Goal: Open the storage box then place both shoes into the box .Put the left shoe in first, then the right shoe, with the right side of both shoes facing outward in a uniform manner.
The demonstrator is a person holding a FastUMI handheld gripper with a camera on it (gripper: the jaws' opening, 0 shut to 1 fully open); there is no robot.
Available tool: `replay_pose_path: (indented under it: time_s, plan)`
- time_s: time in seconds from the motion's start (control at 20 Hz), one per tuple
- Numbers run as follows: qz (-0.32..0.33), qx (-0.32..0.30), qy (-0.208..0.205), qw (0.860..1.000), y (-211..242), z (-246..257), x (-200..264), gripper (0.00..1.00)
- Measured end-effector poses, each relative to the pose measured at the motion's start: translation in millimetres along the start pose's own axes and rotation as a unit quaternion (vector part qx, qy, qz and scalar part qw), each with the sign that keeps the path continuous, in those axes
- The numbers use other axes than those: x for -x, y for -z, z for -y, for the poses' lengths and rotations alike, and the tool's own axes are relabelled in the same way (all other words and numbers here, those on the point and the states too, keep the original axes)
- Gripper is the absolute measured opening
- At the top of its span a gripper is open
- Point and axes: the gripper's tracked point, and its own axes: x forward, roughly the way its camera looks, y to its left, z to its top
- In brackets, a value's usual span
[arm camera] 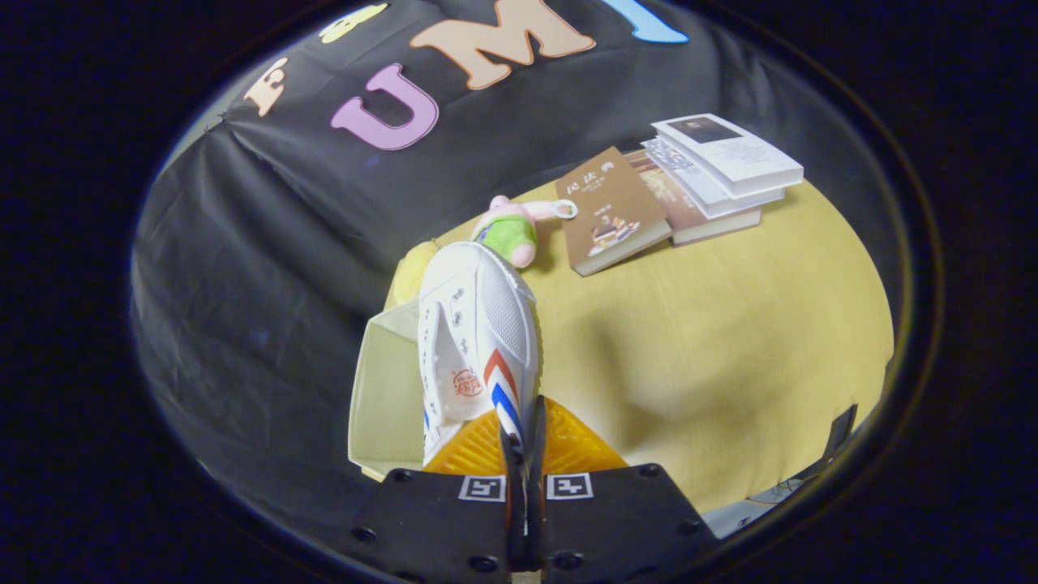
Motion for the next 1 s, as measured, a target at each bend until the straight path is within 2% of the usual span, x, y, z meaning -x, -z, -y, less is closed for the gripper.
replay_pose_path:
  time_s: [0.65,1.0]
  plan:
    - [-0.027,0.023,-0.037,0.999,34,-98,-33,0.05]
    - [-0.043,0.019,-0.02,0.999,46,-104,-65,0.05]
